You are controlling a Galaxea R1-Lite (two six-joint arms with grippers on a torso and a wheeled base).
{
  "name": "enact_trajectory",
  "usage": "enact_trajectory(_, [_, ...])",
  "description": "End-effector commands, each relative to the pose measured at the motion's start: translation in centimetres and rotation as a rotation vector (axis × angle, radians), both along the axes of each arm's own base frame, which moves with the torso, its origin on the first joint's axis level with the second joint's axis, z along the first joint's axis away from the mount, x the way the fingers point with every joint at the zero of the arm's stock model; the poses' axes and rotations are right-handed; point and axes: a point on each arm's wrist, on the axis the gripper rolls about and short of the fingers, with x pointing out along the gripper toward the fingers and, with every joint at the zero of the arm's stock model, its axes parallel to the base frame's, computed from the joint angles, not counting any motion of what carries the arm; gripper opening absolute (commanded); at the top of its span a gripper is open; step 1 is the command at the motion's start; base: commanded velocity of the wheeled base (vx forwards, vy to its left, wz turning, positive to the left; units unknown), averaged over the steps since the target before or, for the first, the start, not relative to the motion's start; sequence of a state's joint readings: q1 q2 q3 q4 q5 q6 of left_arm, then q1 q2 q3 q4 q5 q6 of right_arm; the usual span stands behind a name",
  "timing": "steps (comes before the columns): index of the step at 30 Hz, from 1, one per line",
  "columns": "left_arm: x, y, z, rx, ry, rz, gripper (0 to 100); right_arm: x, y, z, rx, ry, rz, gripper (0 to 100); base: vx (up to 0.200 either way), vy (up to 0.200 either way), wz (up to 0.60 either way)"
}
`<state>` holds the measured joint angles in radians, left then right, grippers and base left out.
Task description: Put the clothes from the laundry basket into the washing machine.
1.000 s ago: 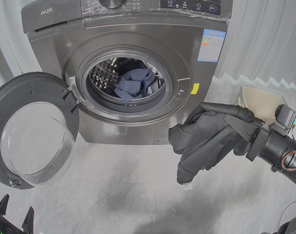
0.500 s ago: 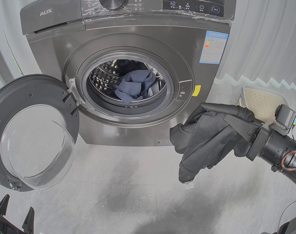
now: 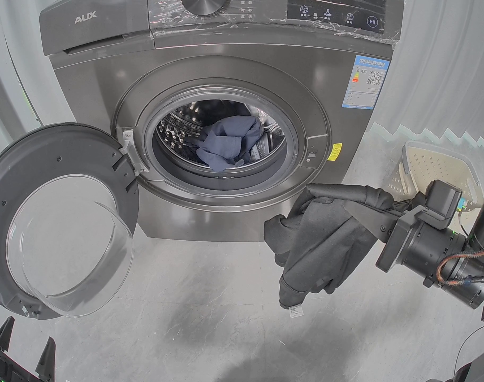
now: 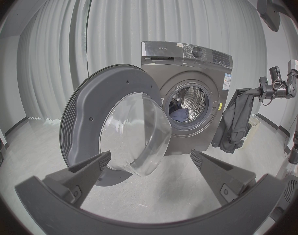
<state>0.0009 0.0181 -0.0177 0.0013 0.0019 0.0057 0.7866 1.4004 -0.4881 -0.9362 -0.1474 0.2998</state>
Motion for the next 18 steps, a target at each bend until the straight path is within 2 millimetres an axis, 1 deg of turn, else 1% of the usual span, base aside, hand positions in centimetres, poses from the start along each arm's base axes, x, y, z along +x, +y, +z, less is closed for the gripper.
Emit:
enact_trajectory(1, [0.1, 0.0, -0.5, 0.0, 0.008, 0.005, 100, 0.3, 1.4, -0.1, 0.002, -0.001, 0.028, 0, 0.0, 0.0, 0.0])
enact_trajectory(4, [0.0, 0.0, -0.5, -0.001, 0.006, 0.006, 100, 0.3, 1.7, 0.6, 0.034, -0.028, 0.036, 0, 0.0, 0.0, 0.0])
enact_trajectory(8, [0.0, 0.0, -0.5, 0.013, -0.006, -0.001, 100, 0.9, 2.4, -0.3, 0.005, -0.005, 0.028, 0, 0.0, 0.0, 0.0])
enact_trajectory(10, [-0.1, 0.0, 0.1, 0.019, -0.032, -0.007, 100, 1.0, 2.9, -0.5, 0.003, 0.001, 0.03, 0, 0.0, 0.0, 0.0])
enact_trajectory(11, [-0.7, -0.1, 2.5, 0.017, -0.114, -0.037, 100, 0.9, 3.5, -0.2, 0.021, -0.005, 0.047, 0, 0.0, 0.0, 0.0])
enact_trajectory(13, [-1.6, -0.3, 5.7, 0.02, -0.183, -0.121, 100, 1.0, 4.3, -0.1, 0.04, -0.019, 0.064, 0, 0.0, 0.0, 0.0])
enact_trajectory(15, [-1.3, -0.4, 6.9, 0.023, -0.158, -0.197, 100, 1.4, 5.2, -0.1, 0.054, -0.031, 0.073, 0, 0.0, 0.0, 0.0])
enact_trajectory(18, [0.3, -0.6, 7.4, 0.018, -0.066, -0.285, 100, 2.0, 6.5, -0.1, 0.082, -0.056, 0.081, 0, 0.0, 0.0, 0.0])
